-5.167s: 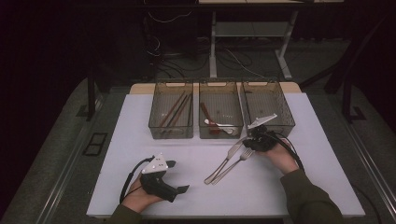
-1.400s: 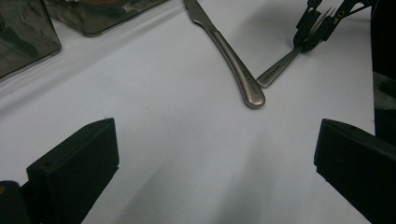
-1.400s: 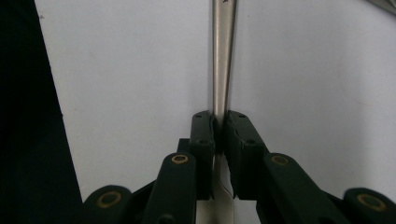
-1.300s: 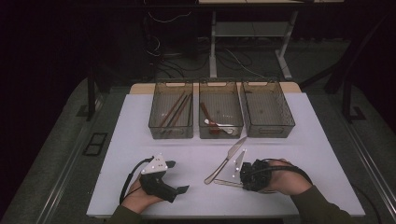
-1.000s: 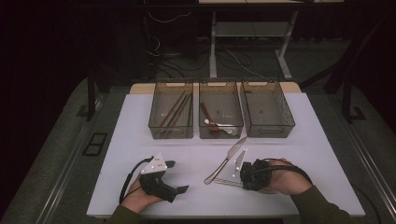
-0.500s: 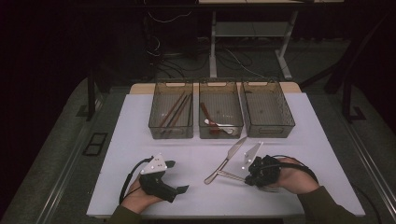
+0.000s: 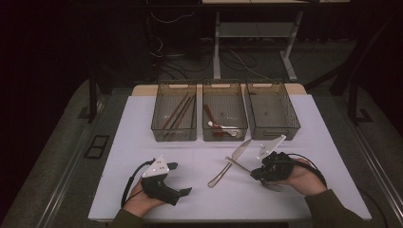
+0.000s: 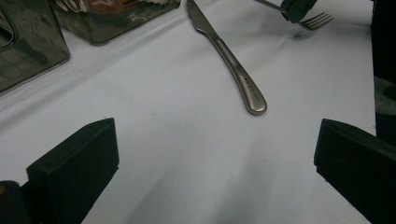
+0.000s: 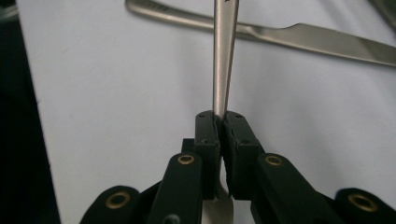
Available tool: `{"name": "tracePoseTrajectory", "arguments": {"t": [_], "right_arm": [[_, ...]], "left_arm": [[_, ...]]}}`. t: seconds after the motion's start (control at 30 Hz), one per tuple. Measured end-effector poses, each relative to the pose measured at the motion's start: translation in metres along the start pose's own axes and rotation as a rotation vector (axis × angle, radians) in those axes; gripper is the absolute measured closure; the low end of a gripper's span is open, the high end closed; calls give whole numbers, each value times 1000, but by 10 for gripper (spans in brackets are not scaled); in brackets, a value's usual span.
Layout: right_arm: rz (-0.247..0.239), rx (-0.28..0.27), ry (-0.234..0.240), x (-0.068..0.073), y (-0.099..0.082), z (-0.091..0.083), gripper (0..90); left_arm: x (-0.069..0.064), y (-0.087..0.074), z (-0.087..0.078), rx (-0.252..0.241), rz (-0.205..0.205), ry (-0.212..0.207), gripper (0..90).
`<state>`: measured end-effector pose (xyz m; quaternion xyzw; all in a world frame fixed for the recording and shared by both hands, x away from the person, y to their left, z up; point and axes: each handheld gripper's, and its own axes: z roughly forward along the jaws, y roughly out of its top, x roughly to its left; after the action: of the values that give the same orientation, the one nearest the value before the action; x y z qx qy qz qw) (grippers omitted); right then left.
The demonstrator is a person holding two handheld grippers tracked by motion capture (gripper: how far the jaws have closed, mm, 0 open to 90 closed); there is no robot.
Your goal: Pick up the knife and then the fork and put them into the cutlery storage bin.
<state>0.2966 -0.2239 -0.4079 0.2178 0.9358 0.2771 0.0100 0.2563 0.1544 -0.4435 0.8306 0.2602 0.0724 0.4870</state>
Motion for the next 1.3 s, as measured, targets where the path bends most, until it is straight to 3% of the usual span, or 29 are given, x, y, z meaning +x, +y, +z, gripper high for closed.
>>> {"name": "tracePoseTrajectory", "arguments": {"t": [0.2, 0.43, 0.87, 1.3], "right_arm": [[90, -76, -50, -8, -4, -3, 839], [148, -170, -105, -19, -10, -12, 840], [235, -326, -183, -35, -22, -32, 839], [297, -433, -225, -49, -27, -48, 839]], "left_arm": [[1, 0, 1, 1, 4, 3, 0], [1, 0, 1, 2, 6, 2, 0], [2, 0, 2, 0, 4, 2, 0], [2, -1, 2, 1, -1, 2, 0]]}}
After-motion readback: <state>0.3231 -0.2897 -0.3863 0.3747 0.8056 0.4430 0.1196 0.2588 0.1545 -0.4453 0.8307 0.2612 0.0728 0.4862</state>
